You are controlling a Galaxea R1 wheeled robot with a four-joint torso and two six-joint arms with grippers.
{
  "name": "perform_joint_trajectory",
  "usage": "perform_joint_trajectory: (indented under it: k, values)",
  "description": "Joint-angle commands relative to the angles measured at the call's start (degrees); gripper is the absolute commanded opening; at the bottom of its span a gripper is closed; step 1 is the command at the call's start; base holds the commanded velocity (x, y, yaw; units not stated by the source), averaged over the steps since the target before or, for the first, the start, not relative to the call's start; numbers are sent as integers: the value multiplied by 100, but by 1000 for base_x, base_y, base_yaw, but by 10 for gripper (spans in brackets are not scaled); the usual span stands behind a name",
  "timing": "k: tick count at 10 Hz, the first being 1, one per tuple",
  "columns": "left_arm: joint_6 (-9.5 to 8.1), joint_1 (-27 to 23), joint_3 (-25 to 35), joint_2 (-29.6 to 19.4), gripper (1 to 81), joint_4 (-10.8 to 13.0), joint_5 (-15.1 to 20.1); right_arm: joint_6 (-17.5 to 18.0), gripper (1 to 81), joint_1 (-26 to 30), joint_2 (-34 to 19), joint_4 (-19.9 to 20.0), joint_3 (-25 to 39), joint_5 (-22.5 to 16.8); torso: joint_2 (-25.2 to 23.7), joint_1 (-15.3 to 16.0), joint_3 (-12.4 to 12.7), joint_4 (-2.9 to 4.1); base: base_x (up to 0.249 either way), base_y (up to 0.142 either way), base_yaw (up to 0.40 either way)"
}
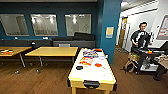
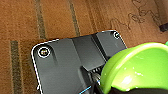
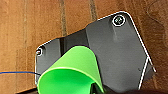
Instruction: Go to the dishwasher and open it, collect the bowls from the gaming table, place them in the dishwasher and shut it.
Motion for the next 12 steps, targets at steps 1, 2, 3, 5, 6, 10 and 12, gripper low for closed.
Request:
perform_joint_trajectory:
  k: [1, 2, 3, 5, 6, 10, 12]
  values:
    - [15, -297, -459, 70, 10, 61, 135, -18, 10, 298, 94, -107, -255, -211, 0, 3, 0, 0, -131, 0, 0]
    - [15, -297, -468, 70, 10, 61, 135, -10, 10, 298, 94, -107, -255, -211, 0, 3, 0, 0, -130, 0, 0]
    - [15, -297, -468, 70, 10, 61, 135, -18, 10, 306, 94, -107, -255, -211, 0, 3, 0, 0, -130, 0, 0]
    - [15, -297, -468, 70, 10, 61, 135, -18, 10, 315, 94, -107, -255, -211, 0, 3, 0, 0, -131, 0, 0]
    - [15, -297, -468, 70, 10, 61, 135, -18, 10, 315, 94, -107, -264, -211, 0, 3, 0, 0, -115, 0, 0]
    - [24, -254, -459, 62, 10, 52, 109, -18, 10, 315, 94, -107, -264, -211, -6, 3, 5, 0, 0, 0, 0]
    - [15, -236, -468, 53, 10, 34, 109, -10, 10, 324, 94, -98, -264, -211, -6, 3, 5, 0, 0, 0, 0]
